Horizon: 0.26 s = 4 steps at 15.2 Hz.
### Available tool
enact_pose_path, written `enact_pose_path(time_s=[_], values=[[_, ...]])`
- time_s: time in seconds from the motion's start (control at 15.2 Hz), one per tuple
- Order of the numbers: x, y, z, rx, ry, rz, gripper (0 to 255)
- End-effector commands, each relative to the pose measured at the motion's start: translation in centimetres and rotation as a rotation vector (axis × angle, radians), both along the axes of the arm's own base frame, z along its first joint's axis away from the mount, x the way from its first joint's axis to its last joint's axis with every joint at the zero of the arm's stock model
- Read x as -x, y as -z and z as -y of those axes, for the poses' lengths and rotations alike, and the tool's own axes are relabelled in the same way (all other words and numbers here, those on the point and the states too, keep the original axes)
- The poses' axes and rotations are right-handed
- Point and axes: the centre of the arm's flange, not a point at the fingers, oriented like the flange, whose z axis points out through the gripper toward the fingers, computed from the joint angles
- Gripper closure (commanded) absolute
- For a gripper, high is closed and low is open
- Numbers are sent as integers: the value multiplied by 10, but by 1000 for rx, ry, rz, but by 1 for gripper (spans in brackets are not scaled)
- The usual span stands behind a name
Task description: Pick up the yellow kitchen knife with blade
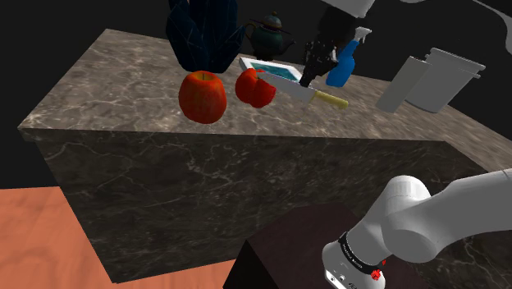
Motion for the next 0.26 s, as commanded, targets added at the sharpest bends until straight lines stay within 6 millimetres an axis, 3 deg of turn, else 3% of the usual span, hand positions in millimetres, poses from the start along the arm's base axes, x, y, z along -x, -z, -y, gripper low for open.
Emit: enact_pose_path(time_s=[0.0,0.2], values=[[1,-11,1,0,0,-1,255],[1,-17,1,0,0,-1,255]])
